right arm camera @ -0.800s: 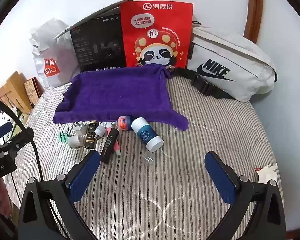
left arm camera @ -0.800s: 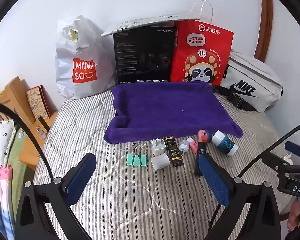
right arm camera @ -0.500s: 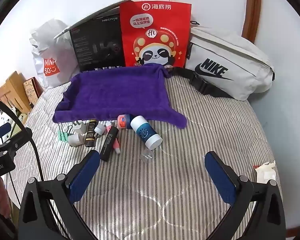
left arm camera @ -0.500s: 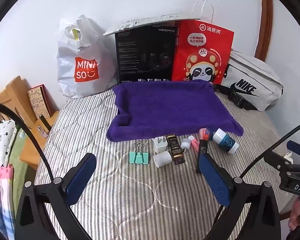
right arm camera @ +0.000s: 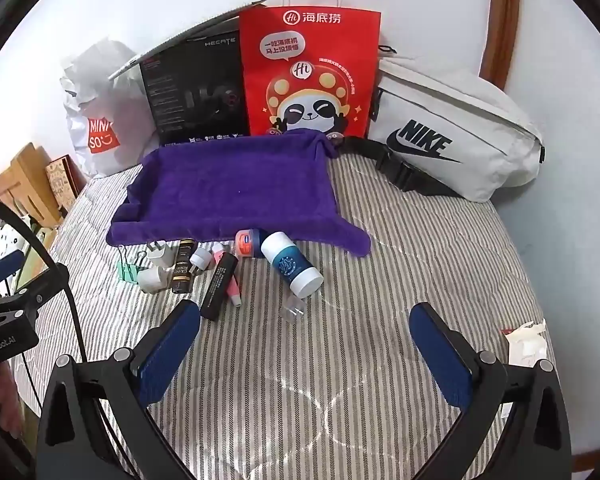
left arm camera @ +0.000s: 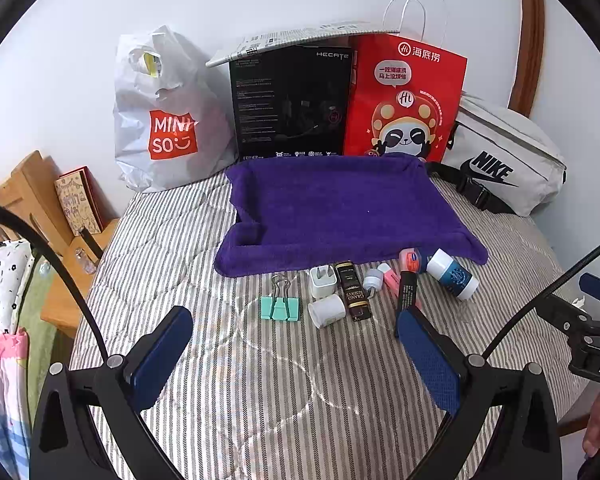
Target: Organize rigid objects
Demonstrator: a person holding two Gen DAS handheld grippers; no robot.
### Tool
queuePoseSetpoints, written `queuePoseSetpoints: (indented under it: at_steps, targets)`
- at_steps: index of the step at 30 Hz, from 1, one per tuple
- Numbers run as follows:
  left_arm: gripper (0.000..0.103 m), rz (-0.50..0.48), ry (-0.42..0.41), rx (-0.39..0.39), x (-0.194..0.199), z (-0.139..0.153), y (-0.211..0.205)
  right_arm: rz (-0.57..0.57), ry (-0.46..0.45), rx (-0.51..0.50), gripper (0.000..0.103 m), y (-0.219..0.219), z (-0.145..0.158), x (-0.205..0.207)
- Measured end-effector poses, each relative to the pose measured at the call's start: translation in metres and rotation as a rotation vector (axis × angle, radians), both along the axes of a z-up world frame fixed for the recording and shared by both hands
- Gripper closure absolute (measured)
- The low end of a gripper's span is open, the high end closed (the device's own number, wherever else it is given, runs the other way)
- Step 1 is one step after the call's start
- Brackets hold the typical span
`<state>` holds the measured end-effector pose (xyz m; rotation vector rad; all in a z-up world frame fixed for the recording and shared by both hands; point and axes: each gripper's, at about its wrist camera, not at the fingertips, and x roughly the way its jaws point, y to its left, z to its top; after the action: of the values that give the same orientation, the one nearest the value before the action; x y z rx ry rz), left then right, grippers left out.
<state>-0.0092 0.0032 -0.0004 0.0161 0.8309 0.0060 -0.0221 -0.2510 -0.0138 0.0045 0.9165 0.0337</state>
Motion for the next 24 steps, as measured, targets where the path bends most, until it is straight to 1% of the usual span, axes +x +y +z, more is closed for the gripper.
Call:
queuePoseSetpoints:
  at_steps: [24]
  targets:
    - [0.0,0.001,0.002,0.005,-0.0024,-0.0012,0.0024,0.012,-0.009,0.012,0.0,0.004,0.0039,-0.0045]
